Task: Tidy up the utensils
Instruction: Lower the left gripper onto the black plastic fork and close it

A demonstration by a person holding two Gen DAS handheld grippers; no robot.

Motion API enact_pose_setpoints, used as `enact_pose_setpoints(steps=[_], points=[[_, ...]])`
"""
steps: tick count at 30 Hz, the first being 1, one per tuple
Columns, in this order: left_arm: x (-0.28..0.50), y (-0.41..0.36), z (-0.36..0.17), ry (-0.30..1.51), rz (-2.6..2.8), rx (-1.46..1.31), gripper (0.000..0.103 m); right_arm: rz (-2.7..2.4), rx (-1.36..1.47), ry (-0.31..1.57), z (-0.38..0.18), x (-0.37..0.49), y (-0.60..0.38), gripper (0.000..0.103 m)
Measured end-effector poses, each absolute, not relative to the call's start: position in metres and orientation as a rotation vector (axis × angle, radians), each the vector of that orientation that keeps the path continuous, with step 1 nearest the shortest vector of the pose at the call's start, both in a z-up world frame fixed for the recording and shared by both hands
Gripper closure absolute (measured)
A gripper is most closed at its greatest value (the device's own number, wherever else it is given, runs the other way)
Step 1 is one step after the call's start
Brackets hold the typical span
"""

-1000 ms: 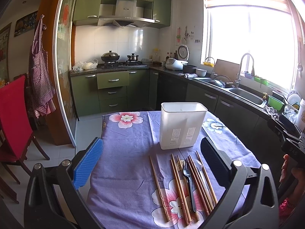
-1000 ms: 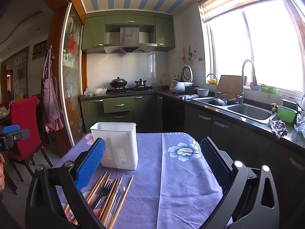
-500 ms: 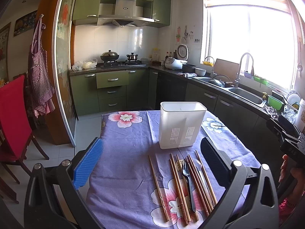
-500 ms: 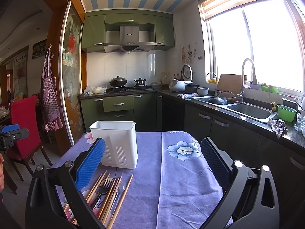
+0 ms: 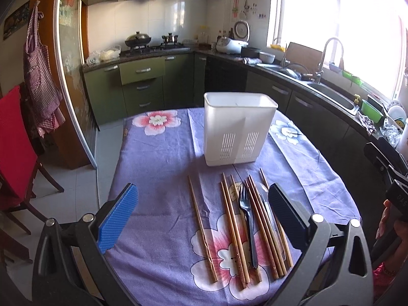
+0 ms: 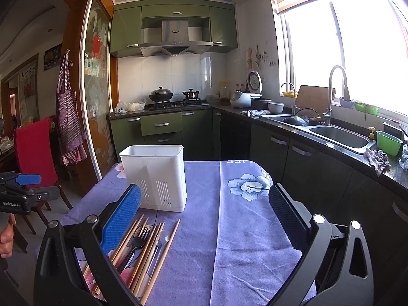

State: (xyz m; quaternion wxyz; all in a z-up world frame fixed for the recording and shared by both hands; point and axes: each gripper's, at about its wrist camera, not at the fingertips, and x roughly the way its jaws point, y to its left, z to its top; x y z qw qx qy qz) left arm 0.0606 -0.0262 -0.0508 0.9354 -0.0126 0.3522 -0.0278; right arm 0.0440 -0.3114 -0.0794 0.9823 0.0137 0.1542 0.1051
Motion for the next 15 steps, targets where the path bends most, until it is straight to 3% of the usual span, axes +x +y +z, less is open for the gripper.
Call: enact_pose_setpoints(steps=[8, 15], points=[[0.1, -0.051, -0.094, 0.966, -0.117, -0.042, 0.009, 0.217, 0.039, 0.379, -0.095, 0.057, -0.318, 0.004], [0.123, -0.082, -0.127, 1.164, -0.214, -0.069, 0.057, 0.21, 0.053, 0.415, -0.102, 0.066, -0.328, 0.004]])
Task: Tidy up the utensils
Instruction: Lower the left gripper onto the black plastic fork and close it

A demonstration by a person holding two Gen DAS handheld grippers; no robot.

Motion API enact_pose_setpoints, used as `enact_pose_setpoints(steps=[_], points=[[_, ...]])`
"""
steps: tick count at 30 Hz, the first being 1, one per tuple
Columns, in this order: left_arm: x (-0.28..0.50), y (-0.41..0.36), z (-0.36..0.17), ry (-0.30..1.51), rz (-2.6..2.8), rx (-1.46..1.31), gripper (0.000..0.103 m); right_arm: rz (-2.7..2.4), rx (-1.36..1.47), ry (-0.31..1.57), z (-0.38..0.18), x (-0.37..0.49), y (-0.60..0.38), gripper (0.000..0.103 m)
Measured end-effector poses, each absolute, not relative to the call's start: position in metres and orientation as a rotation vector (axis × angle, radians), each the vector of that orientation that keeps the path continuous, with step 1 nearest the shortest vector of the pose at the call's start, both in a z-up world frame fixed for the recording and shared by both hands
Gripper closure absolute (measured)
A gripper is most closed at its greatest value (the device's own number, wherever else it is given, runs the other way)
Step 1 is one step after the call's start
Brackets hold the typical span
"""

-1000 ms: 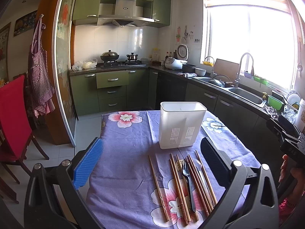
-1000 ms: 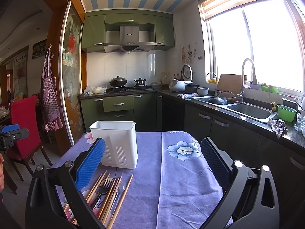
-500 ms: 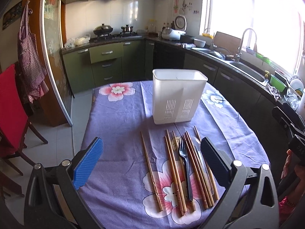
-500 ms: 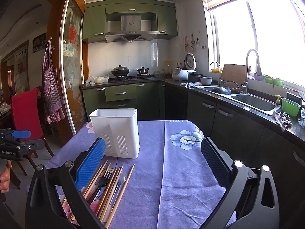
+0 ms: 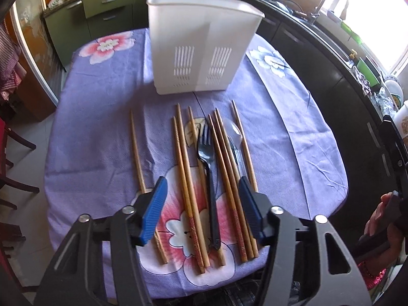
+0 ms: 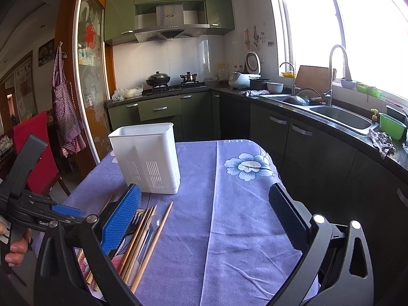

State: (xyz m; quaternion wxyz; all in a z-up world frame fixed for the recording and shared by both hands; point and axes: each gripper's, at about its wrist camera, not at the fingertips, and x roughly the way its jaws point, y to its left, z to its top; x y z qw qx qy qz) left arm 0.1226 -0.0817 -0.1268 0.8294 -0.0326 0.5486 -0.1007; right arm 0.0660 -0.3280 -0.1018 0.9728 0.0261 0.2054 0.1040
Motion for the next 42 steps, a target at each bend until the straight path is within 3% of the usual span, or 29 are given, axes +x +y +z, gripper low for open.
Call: enact_pose_setpoints(steps=[3, 8, 12, 28, 36, 42], points=[[0.132, -0.097, -0.138, 1.226, -0.24, -0.047, 0.066, 0.208, 0.054, 0.425, -0.104, 0.07, -0.33, 0.004], [0.146, -0.113, -0.15, 1.293, -0.265, -0.017, 0.068, 0.205, 0.057, 0.441, -0.108, 0.074, -0.333, 0.004], [0.158, -0.117, -0.16, 1.334, -0.25, 0.006, 0.08, 0.201, 0.062, 0.449, -0.11, 0.076, -0.335, 0.004], [0.181, -0.128, -0.185, 1.393, -0.219, 0.062, 0.081, 0.191, 0.078, 0.471, -0.119, 0.086, -0.342, 0.004], [0.193, -0.137, -0.19, 1.401, -0.217, 0.06, 0.093, 0.191, 0.081, 0.478, -0.122, 0.087, -0.342, 0.004], [0.2, -0.141, -0.195, 1.413, -0.207, 0.06, 0.092, 0.192, 0.082, 0.482, -0.123, 0.087, -0.342, 0.004]])
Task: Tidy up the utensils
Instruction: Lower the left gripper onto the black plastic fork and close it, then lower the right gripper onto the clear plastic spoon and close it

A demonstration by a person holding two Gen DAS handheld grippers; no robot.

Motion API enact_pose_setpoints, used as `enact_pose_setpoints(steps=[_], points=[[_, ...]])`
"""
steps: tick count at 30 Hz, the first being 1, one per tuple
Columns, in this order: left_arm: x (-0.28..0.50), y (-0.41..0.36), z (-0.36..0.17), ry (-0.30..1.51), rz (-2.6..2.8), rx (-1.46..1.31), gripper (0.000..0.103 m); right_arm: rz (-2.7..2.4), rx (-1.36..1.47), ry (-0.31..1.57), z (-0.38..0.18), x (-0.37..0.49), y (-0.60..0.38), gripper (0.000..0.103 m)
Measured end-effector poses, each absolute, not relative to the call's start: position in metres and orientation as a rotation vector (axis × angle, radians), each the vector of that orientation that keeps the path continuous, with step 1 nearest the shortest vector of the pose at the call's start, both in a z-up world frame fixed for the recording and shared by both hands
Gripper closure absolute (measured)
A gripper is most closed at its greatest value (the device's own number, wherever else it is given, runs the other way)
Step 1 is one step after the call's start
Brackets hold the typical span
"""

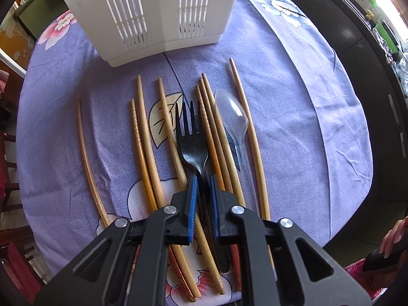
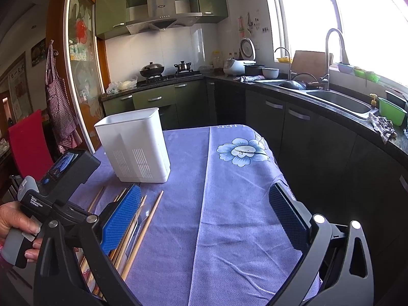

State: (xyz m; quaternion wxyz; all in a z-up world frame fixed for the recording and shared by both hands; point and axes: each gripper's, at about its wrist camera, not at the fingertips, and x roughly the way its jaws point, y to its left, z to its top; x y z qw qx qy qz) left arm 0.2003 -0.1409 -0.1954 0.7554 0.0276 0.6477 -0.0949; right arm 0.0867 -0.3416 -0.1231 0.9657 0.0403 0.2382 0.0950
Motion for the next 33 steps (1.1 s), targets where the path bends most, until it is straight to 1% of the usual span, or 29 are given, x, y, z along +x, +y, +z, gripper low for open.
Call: enact_pose_setpoints(steps=[9, 16, 18, 28, 30, 31, 32, 33], points=[[0.202, -0.135, -0.198, 1.39, -0.214, 0.062, 0.094, 0.194, 0.081, 0.493, -0.127, 0.09, -0.341, 0.004], [0.191, -0.12, -0.177, 1.324, -0.23, 0.014, 0.095, 0.235, 0.088, 0.533, -0.132, 0.098, -0.336, 0.004], [0.187, -0.116, -0.17, 1.304, -0.237, -0.003, 0.095, 0.28, 0.11, 0.571, -0.135, 0.105, -0.333, 0.004], [0.161, -0.096, -0.13, 1.181, -0.276, -0.031, 0.095, 0.447, 0.089, 0.888, -0.165, 0.158, -0.275, 0.004], [0.16, -0.095, -0.126, 1.165, -0.288, -0.033, 0.095, 0.459, 0.096, 0.937, -0.17, 0.167, -0.262, 0.017], [0.158, -0.093, -0.125, 1.159, -0.292, -0.037, 0.095, 0.451, 0.093, 0.963, -0.172, 0.171, -0.257, 0.033], [0.157, -0.091, -0.124, 1.154, -0.296, -0.04, 0.095, 0.453, 0.091, 0.985, -0.174, 0.175, -0.25, 0.045], [0.156, -0.089, -0.123, 1.15, -0.3, -0.041, 0.095, 0.461, 0.087, 1.001, -0.176, 0.177, -0.244, 0.049]])
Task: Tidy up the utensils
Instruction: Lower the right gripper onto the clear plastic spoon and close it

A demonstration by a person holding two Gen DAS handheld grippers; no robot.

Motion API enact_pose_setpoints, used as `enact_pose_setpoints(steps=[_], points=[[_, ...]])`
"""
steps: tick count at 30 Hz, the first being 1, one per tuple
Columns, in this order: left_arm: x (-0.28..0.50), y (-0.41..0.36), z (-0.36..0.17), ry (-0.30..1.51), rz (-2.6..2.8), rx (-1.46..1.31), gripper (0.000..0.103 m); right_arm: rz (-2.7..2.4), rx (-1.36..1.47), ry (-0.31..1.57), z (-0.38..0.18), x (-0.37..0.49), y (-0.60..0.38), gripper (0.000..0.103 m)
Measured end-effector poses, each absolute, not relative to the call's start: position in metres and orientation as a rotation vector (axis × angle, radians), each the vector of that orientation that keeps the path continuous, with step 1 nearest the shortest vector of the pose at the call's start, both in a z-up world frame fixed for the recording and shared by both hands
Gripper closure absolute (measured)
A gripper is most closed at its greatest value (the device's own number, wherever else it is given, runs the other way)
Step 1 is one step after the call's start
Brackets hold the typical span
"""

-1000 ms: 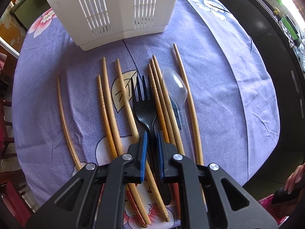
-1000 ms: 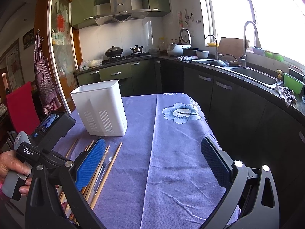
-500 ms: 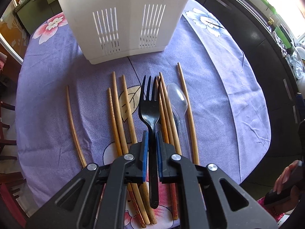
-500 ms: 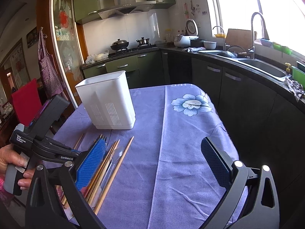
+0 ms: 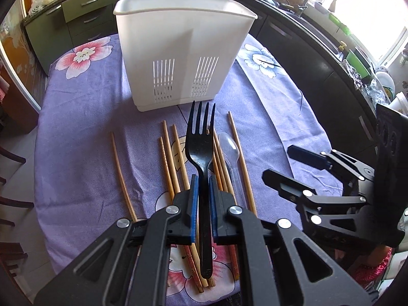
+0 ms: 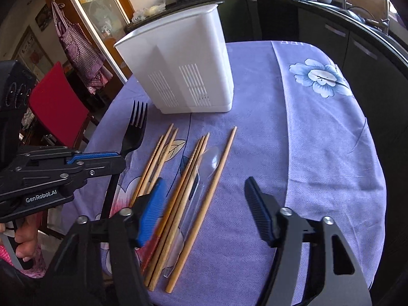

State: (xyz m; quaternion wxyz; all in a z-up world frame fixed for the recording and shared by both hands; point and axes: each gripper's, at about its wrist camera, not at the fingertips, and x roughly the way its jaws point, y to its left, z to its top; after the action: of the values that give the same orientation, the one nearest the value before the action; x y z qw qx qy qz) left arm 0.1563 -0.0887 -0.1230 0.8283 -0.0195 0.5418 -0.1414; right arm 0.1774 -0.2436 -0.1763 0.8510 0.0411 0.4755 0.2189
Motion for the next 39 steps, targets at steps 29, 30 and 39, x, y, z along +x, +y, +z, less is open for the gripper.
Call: enact_pose_setpoints(steps=[29, 30, 39], points=[[0.152, -0.073, -0.118, 1.116, -0.348, -0.049, 0.095, 0.33, -0.047, 1.142, -0.219, 0.199, -0.191, 0.088], [0.152, -0.073, -0.118, 1.116, -0.349, -0.049, 0.095, 0.333, -0.049, 1.141, -0.218, 0.198, -0.191, 0.088], [0.15, -0.072, -0.117, 1.111, -0.358, -0.051, 0.095, 0.315, -0.069, 1.155, -0.224, 0.201, -0.185, 0.088]])
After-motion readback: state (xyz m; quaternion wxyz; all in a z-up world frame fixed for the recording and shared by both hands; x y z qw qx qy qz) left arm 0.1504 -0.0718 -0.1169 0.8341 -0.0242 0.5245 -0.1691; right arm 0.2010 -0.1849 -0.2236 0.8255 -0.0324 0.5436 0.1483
